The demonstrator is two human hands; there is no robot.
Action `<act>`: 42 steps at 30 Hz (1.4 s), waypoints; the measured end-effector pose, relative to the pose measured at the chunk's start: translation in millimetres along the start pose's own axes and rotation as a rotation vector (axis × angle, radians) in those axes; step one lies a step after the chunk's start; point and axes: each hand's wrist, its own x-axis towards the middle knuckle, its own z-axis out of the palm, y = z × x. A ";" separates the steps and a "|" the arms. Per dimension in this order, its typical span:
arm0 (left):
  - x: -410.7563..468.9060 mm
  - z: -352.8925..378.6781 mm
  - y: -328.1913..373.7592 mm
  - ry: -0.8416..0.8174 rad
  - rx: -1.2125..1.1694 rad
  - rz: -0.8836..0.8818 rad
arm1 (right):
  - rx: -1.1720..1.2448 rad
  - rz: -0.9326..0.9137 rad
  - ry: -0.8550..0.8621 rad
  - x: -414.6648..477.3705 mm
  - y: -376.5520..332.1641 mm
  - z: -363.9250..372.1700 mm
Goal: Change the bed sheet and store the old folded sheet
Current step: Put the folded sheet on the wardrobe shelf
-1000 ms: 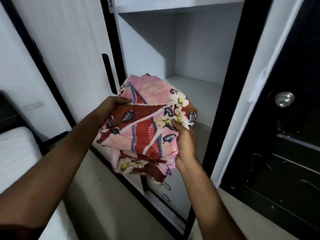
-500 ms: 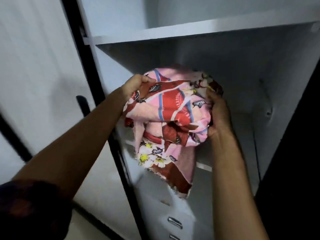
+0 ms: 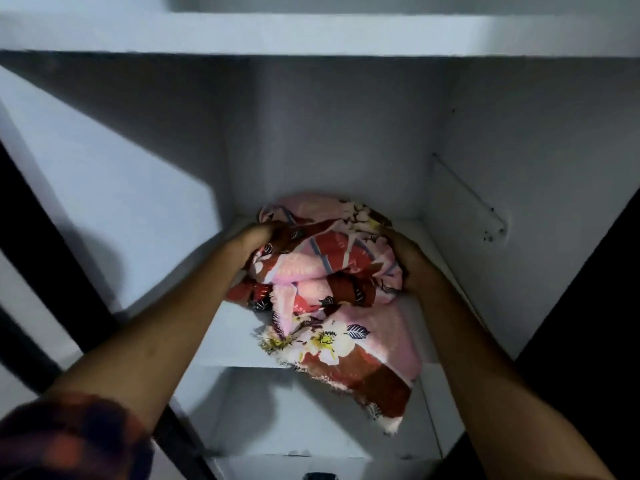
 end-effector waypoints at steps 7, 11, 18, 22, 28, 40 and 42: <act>-85.1 -1.9 -4.0 0.366 0.519 0.803 | -0.554 -0.409 0.521 -102.7 29.2 -7.3; -94.6 31.0 -20.5 0.053 1.087 1.065 | -0.861 -0.430 0.442 -146.9 59.4 -11.1; -82.9 52.0 -11.6 -0.011 1.378 1.130 | -1.164 -0.699 -0.020 -166.3 73.4 12.2; -85.4 38.0 17.2 -0.065 1.160 1.093 | -1.237 -0.718 -0.141 -154.1 74.5 29.2; -73.4 6.8 83.0 0.021 1.014 1.040 | -1.143 -0.590 -0.273 -77.9 34.7 69.0; -95.6 18.7 -15.3 -0.065 1.045 1.012 | -1.307 -0.353 -0.201 -95.9 41.6 14.0; -99.5 13.7 -22.9 -0.162 1.007 0.958 | -1.332 -0.366 -0.043 -127.4 36.2 -7.9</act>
